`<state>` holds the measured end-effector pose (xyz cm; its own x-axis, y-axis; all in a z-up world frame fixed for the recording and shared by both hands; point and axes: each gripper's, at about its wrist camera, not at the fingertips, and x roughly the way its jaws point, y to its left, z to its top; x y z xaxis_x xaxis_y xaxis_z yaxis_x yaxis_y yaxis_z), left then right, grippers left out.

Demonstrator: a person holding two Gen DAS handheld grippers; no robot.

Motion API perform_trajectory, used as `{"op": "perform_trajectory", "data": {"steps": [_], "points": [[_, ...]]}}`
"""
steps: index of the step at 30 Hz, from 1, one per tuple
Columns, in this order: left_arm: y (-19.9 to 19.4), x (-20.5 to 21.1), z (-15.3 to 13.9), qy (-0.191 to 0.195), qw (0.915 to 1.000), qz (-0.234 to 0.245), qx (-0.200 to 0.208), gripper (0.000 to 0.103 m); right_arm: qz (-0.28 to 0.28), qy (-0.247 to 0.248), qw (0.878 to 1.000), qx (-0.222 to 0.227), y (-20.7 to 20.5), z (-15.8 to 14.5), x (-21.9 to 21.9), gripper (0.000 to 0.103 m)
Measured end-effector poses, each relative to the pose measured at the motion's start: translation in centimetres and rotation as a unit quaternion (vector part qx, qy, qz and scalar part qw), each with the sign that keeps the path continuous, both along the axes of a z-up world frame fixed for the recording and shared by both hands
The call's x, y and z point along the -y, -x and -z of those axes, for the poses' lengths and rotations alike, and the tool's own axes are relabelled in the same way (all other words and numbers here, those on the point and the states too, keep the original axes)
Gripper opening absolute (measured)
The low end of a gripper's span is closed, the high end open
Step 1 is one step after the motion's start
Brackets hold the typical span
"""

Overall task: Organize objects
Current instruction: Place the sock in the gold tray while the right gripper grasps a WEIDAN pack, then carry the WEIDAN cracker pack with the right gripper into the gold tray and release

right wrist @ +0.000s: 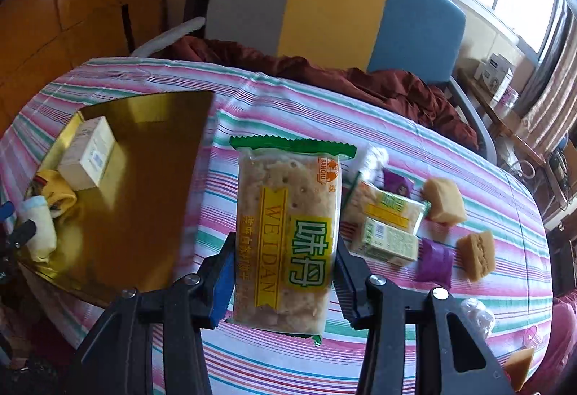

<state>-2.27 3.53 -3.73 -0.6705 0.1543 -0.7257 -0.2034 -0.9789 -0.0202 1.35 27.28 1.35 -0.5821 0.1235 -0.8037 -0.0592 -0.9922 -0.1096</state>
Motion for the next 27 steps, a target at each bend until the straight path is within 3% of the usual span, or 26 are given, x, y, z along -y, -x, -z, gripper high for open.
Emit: {"op": "perform_trajectory", "data": {"steps": [5, 12, 27], "points": [[-0.6, 1.7, -1.0, -0.016, 0.9997, -0.012, -0.012, 0.085, -0.059, 0.007, 0.998, -0.013, 1.6, -0.9, 6.6, 0.048], [-1.1, 4.5, -1.4, -0.037, 0.9985, -0.036, -0.017, 0.085, -0.093, -0.009, 0.995, -0.021, 2.9, -0.1, 13.5, 0.048], [-1.3, 8.6, -1.0, -0.072, 0.9941, -0.08, -0.014, 0.085, -0.1, -0.031, 0.994, 0.013, 4.9, 4.3, 18.9, 0.048]]}}
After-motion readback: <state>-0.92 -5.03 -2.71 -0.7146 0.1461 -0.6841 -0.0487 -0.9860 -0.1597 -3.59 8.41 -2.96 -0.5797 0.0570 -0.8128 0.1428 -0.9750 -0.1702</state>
